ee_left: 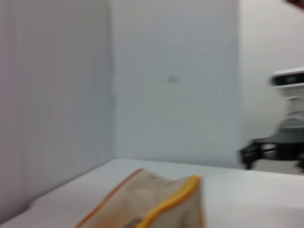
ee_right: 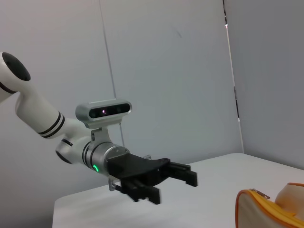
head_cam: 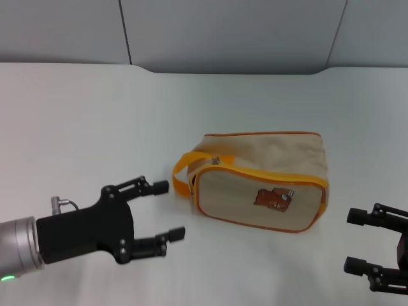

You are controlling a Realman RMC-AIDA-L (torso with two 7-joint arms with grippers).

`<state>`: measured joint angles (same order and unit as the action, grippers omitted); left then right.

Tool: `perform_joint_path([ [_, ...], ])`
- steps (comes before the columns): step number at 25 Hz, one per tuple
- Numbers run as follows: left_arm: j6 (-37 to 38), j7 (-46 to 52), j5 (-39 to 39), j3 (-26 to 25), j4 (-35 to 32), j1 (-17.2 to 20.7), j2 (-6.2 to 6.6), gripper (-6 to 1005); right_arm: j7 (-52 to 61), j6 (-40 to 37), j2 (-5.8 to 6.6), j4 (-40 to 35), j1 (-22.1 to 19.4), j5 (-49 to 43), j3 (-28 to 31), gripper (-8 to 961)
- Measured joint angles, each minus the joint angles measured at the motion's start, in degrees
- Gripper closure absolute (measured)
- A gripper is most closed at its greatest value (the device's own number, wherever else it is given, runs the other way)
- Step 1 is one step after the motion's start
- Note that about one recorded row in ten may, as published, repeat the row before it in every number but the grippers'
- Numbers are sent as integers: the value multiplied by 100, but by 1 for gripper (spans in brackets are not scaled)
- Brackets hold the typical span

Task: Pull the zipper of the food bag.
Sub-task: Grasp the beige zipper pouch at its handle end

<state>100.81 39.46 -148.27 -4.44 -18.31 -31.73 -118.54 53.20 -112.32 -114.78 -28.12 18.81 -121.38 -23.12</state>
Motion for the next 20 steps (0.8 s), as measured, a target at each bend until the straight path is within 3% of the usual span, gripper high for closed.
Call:
perform_joint_path([
  [11,-311,-25,128,-44,94,39,-24,172,-26,7,-19,0,-1,0,38,184],
  [15,-1402,-388,611,-319,794,113,-30,171,-26,10,-30,8,0,0,46,184],
  [19,-1942,-683,725,-342,1262,78,-29,171,-27,18,-36,11,5,1,19,185],
  [20,-2391,-848,712,-310,1551,-3,-34,171,-14,18,-36,11,4,0,23,185],
])
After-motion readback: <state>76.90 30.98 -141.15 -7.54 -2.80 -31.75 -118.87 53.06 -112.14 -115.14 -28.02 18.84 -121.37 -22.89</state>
